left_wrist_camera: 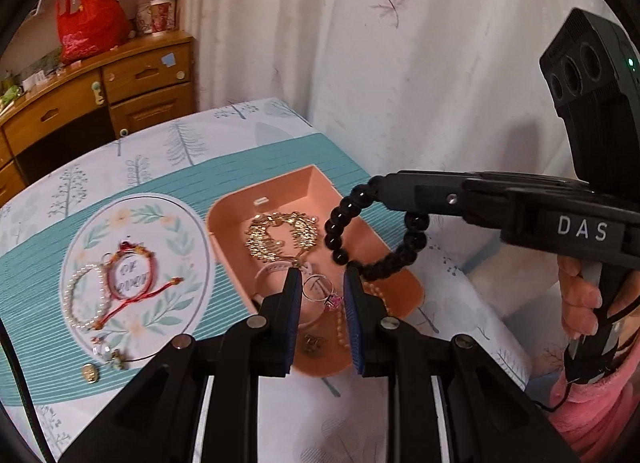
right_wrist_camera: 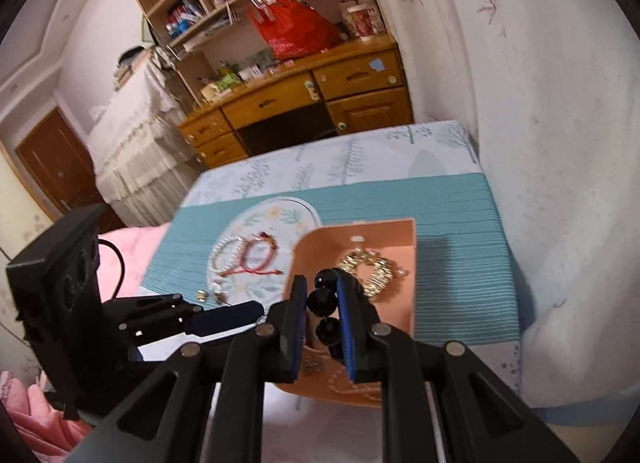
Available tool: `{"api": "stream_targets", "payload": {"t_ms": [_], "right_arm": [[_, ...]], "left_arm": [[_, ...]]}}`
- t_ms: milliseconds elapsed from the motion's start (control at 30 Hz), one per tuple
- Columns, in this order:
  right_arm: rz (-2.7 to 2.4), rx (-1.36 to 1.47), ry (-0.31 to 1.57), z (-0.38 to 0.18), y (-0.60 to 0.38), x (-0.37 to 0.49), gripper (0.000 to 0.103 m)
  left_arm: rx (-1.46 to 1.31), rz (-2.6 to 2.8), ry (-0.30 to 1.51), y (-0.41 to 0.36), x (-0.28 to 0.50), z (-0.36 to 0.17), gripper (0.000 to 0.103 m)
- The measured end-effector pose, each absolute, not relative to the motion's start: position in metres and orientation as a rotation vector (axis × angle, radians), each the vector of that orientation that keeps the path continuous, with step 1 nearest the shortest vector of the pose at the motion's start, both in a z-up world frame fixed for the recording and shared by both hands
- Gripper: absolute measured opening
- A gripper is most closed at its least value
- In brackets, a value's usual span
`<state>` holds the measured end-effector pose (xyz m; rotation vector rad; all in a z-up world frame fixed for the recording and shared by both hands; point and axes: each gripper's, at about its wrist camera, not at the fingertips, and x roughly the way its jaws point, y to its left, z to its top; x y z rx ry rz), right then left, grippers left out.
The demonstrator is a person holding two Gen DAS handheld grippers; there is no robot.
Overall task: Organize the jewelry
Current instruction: 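Lower the bracelet and ring into the peach box and open both tools, then withdraw both open tools from the box back toward the mat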
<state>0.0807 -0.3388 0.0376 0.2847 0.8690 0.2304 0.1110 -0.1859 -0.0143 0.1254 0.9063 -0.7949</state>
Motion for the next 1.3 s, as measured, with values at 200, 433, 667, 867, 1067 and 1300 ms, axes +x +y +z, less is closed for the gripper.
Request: {"api": "stream_targets", "payload": {"t_ms": [200,433,667,867,1067,1300], "right_arm": [[0.207,0.327,0.915,0.026,-0.348,0.087,0.016],[0.186,0.353,0.928,0.023,-0.355,0.087,0.027],[0.154,0.341,0.947,0.023,-0.357,0.088,0.040],[0.143,0.376,0.935,0.026,-0.358,0.087,0.042],[0.158,0.422,0.957,0.023,-0.355,0.090,0.052],[0.184,0.507,1.046,0.007,-0.349,0.100,0.052]], "left_arm": [[0.148,-0.827,0.922,-0.200,0.113,-0.022,0.020],[0.211,-0.763,0.927,-0.209,0.112,-0.024,0.064],[0.231,-0.707,0.928,-0.200,0.110,-0.019,0.082],[0.194,-0.659,0.909,-0.177,0.111,-0.009,0.090],[0.140,-0.571,0.906,-0.139,0.118,0.003,0.091],[0.095,-0.374,0.930,-0.081,0.135,0.002,0.102]]}}
